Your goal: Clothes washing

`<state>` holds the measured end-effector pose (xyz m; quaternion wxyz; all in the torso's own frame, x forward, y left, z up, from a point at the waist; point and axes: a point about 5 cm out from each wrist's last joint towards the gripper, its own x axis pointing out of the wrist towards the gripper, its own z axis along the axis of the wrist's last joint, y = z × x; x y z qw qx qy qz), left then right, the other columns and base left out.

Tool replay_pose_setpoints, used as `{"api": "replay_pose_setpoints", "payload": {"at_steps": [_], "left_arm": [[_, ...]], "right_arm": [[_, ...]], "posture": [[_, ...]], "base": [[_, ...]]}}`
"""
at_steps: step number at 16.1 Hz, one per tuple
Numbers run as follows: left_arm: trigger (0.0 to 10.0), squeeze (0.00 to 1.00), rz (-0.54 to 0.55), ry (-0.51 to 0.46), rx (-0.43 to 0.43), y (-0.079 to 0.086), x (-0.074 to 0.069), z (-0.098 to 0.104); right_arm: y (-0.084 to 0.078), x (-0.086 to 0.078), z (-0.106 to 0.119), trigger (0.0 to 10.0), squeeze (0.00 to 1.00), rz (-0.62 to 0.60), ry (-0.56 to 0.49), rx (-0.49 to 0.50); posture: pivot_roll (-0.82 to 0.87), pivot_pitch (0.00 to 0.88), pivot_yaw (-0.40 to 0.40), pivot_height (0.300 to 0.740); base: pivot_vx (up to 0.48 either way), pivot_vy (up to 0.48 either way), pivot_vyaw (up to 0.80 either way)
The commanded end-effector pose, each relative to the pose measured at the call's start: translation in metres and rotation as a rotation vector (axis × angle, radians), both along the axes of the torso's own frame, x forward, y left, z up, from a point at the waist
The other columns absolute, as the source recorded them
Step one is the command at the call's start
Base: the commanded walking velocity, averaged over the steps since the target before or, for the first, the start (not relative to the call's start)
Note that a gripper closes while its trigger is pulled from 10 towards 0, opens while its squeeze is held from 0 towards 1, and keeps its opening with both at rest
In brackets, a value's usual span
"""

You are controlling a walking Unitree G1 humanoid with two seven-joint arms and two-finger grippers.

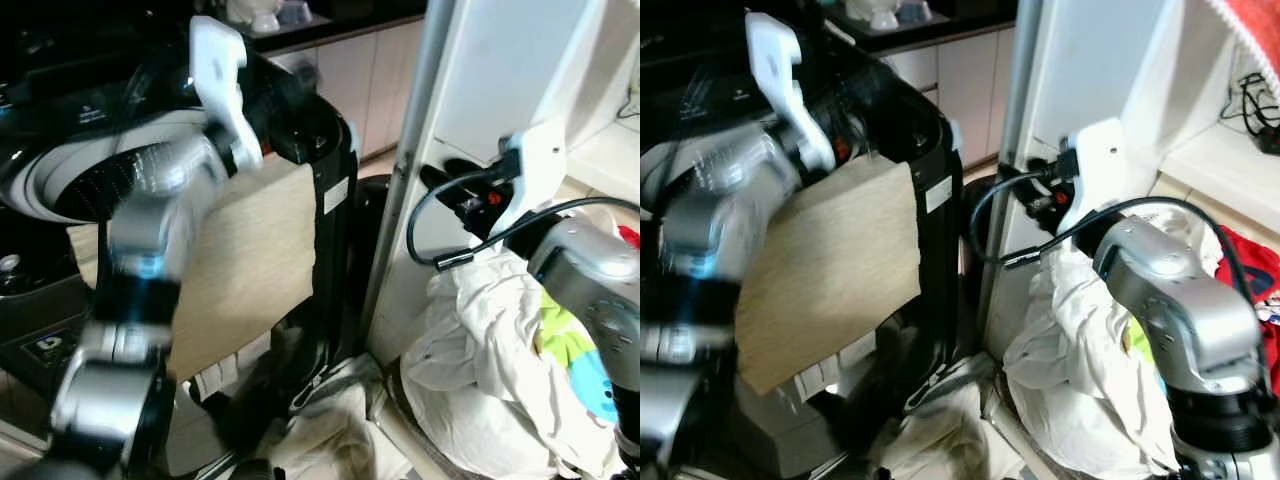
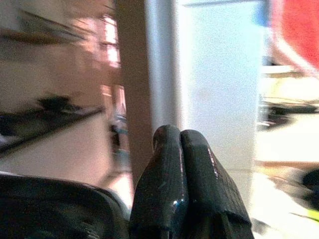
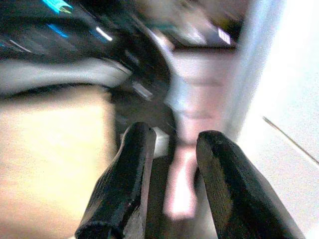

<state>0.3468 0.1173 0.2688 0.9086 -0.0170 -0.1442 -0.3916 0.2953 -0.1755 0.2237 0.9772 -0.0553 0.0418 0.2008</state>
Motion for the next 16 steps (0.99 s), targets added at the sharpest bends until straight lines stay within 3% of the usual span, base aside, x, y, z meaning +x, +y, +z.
{"api": "replay_pose_setpoints", "payload": {"at_steps": [1,2,3,4,5,6,8,11,16], "left_arm": [[0.0,0.0,-0.111,-0.014,0.014,-0.012,-0.013,0.004],[0.0,0.0,-0.193,0.043,0.055,-0.021,-0.028,-0.014],[10.0,0.0,-0.196,0.074,0.102,-0.024,-0.034,-0.025],[10.0,0.0,-0.189,0.094,0.103,-0.026,-0.036,-0.031],[10.0,0.1,-0.199,0.129,0.097,-0.029,-0.043,-0.04],[10.0,1.0,-0.187,0.153,0.101,-0.033,-0.048,-0.046],[10.0,1.0,-0.201,0.165,0.103,-0.041,-0.057,-0.053],[10.0,1.0,-0.183,0.153,0.15,-0.048,-0.06,-0.06],[10.0,1.0,-0.209,0.167,0.19,-0.054,-0.071,-0.067]], "right_arm": [[-0.014,0.006,-0.013,10.0,1.0,-0.126,0.056,-0.061],[-0.03,0.009,-0.029,10.0,1.0,-0.23,0.115,-0.145],[-0.039,0.009,-0.035,10.0,1.0,-0.269,0.128,-0.191],[-0.044,0.01,-0.037,10.0,1.0,-0.301,0.13,-0.194],[-0.053,0.012,-0.04,10.0,1.0,-0.357,0.13,-0.202],[-0.062,0.014,-0.042,10.0,1.0,-0.414,0.119,-0.207],[-0.08,0.019,-0.046,10.0,1.0,-0.517,0.097,-0.186],[-0.1,0.024,-0.052,10.0,1.0,-0.579,0.094,-0.184],[-0.145,0.025,-0.07,10.0,1.0,-0.742,0.143,-0.136]], "posture": [[-0.06,0.0,0.029,0.74],[-0.05,0.0,0.026,0.74],[-0.05,0.0,0.023,0.74],[-0.05,0.0,0.023,0.74],[-0.05,0.0,0.024,0.74],[-0.05,0.0,0.024,0.74],[-0.06,0.0,0.027,0.74],[-0.06,0.0,0.029,0.74],[-0.05,0.0,0.031,0.74]], "base": [[0.0,0.0,0.0],[0.0,0.0,0.0],[0.0,0.0,0.0],[0.0,0.0,0.0],[0.0,0.0,0.0],[0.0,0.0,0.0],[0.0,0.0,0.0],[0.0,0.0,0.0],[0.0,0.0,0.0]]}}
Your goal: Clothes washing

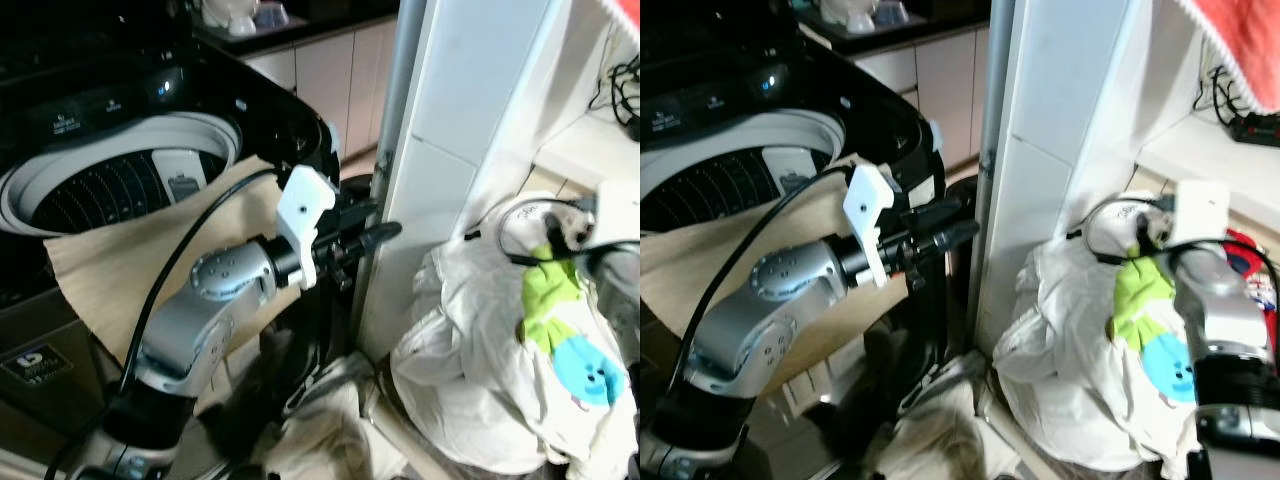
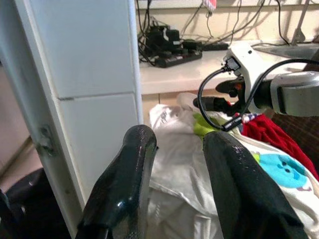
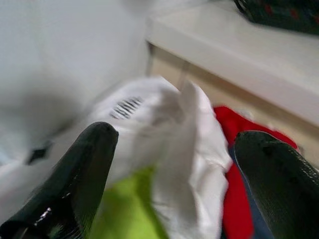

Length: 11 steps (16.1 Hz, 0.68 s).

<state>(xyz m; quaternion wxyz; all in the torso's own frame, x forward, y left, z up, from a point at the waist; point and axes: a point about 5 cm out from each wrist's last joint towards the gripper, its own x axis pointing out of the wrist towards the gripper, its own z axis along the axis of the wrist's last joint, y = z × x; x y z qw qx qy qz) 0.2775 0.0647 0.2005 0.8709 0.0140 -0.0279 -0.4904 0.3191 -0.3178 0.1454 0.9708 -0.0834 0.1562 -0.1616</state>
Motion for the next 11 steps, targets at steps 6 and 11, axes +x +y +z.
{"api": "replay_pose_setpoints", "payload": {"at_steps": [6,11], "left_arm": [[10.0,1.0,-0.055,0.001,0.03,-0.002,-0.012,0.0],[10.0,0.0,-0.075,-0.014,0.063,-0.001,-0.014,-0.002]], "right_arm": [[-0.033,-0.01,-0.023,10.0,1.0,-0.22,0.064,0.103],[-0.04,-0.023,-0.048,10.0,0.0,-0.371,0.083,0.265]], "posture": [[-0.04,0.0,0.023,0.74],[-0.04,0.0,0.029,0.74]], "base": [[0.0,0.0,0.0],[0.0,0.0,0.0]]}}
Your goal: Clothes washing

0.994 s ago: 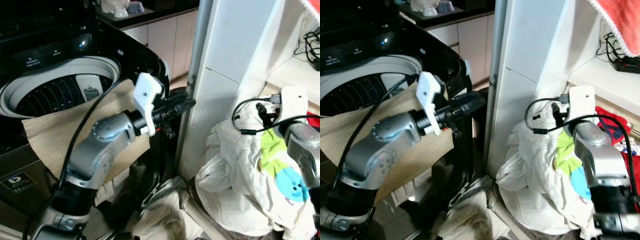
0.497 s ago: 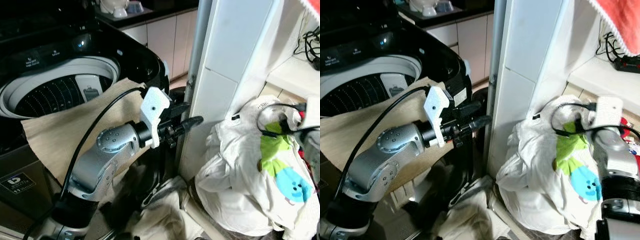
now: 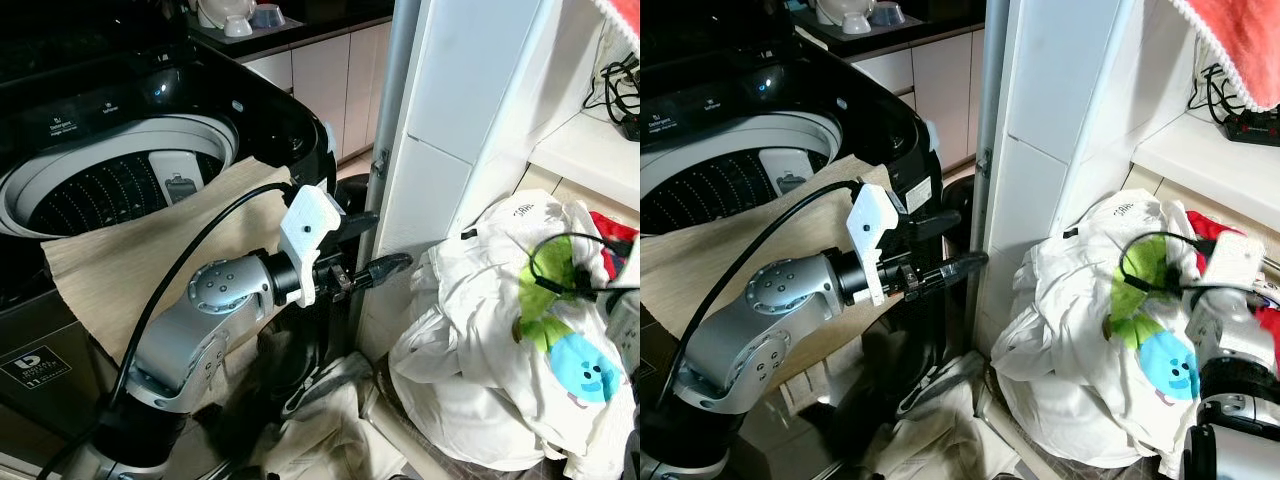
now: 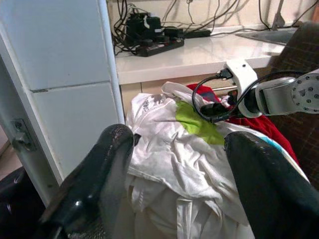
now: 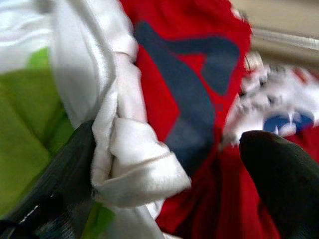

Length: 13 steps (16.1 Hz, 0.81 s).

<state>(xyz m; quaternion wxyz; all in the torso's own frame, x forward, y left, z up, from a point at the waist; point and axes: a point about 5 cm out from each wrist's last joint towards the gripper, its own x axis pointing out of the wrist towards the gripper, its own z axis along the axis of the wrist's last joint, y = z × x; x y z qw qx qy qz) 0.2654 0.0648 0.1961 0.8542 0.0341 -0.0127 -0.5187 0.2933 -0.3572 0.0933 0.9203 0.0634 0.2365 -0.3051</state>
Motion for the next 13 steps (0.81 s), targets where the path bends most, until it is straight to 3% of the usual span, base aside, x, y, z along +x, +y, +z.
{"api": "replay_pose_setpoints", "payload": {"at_steps": [1,3,8,10,11,13], "left_arm": [[10.0,0.0,-0.012,-0.027,0.012,-0.001,-0.003,0.003],[10.0,0.0,-0.013,-0.035,0.014,0.0,-0.003,0.004],[10.0,0.0,-0.009,-0.039,0.033,0.001,-0.002,0.001],[10.0,0.0,-0.012,-0.045,0.037,0.001,-0.002,0.002],[10.0,0.0,-0.011,-0.047,0.042,0.002,-0.002,0.001],[10.0,0.0,-0.011,-0.05,0.046,0.002,-0.001,0.001]], "right_arm": [[-0.002,0.003,0.005,10.0,0.0,-0.04,-0.051,0.041],[-0.003,0.001,0.003,10.0,0.0,-0.106,-0.138,0.149],[0.009,0.003,-0.003,10.0,0.0,0.017,-0.12,0.138],[0.021,0.011,0.007,10.0,0.0,0.212,-0.163,0.035],[0.033,0.017,0.015,10.0,0.0,0.326,-0.223,0.041],[0.042,0.02,0.022,10.0,0.0,0.43,-0.26,0.034]], "posture": [[-0.04,0.0,0.029,0.74],[-0.04,0.0,0.03,0.74],[-0.05,0.0,0.039,0.74],[-0.05,0.0,0.041,0.74],[-0.05,0.0,0.044,0.74],[-0.05,0.0,0.045,0.74]], "base": [[0.0,0.0,0.0],[0.0,0.0,0.0],[0.0,0.0,0.0],[0.0,0.0,0.0],[0.0,0.0,0.0],[0.0,0.0,0.0]]}}
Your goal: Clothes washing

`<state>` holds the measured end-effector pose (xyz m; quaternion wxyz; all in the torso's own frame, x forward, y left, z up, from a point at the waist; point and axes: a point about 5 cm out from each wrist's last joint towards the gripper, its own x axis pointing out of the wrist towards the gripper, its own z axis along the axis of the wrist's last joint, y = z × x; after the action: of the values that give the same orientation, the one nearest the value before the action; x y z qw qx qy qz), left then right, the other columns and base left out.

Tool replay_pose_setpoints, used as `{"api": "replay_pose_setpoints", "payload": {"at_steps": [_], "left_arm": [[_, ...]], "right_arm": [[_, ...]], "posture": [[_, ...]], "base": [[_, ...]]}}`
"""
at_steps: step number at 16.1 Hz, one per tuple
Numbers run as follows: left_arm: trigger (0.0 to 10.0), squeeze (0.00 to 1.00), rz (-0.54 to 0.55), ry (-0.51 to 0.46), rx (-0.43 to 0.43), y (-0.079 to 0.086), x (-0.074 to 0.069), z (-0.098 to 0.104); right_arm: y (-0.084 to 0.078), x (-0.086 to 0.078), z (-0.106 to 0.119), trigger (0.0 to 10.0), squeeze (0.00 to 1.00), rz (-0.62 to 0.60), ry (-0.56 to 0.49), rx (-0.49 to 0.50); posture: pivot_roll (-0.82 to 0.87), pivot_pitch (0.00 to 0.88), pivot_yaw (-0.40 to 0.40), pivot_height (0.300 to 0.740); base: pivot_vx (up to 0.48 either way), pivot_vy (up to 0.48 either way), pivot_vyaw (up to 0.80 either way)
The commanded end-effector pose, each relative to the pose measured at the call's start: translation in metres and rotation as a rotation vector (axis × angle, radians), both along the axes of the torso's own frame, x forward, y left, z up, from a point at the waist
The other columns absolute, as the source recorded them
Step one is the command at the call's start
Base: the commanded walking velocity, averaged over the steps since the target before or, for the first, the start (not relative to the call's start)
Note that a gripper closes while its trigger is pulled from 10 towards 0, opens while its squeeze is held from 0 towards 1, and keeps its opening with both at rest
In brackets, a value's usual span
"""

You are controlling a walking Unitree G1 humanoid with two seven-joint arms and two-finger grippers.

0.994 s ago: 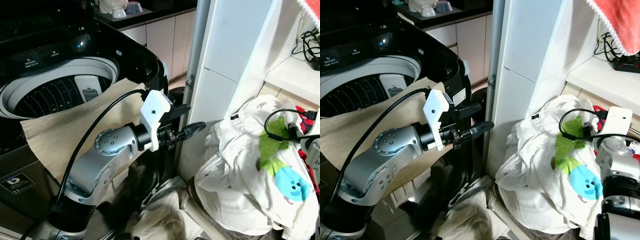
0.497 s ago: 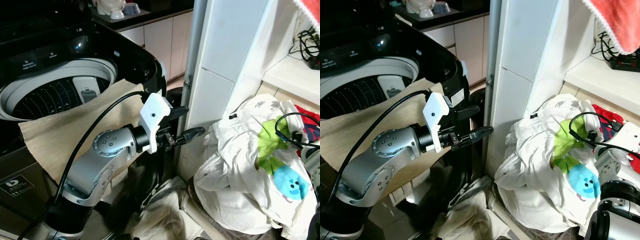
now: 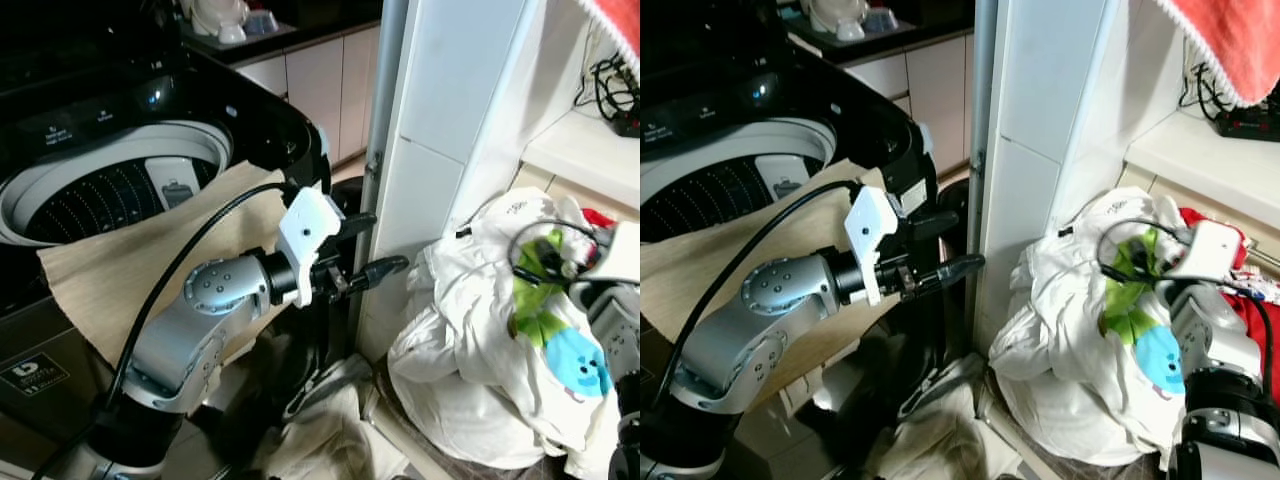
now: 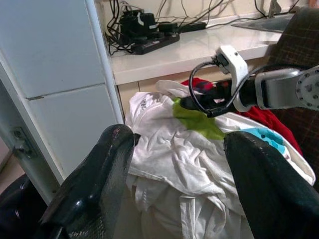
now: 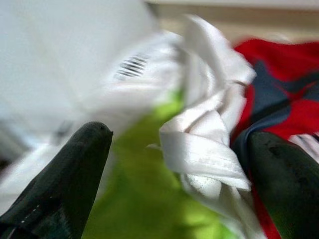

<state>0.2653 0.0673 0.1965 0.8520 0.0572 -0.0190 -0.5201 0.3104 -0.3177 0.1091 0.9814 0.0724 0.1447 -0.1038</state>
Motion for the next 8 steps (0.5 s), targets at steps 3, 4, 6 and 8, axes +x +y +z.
{"api": "replay_pose_setpoints", "payload": {"at_steps": [3,4,6,8], "left_arm": [[10.0,0.0,-0.005,-0.021,0.014,-0.001,0.0,0.002],[10.0,0.0,-0.002,-0.025,0.016,-0.001,0.001,0.002],[10.0,0.0,0.0,-0.026,0.016,0.0,0.001,0.002],[10.0,0.0,0.003,-0.029,0.017,0.0,0.001,0.002]], "right_arm": [[0.003,0.005,0.019,10.0,0.0,0.047,-0.108,-0.034],[-0.005,0.006,0.028,10.0,0.0,-0.002,-0.154,-0.066],[-0.013,0.004,0.033,10.0,0.0,-0.071,-0.179,-0.074],[-0.029,-0.002,0.035,10.0,0.0,-0.204,-0.155,-0.109]], "posture": [[-0.05,0.0,0.045,0.74],[-0.05,0.0,0.045,0.74],[-0.05,0.0,0.045,0.74],[-0.05,0.0,0.043,0.74]], "base": [[0.0,0.0,0.0],[0.0,0.0,0.0],[0.0,0.0,0.0],[0.0,0.0,0.0]]}}
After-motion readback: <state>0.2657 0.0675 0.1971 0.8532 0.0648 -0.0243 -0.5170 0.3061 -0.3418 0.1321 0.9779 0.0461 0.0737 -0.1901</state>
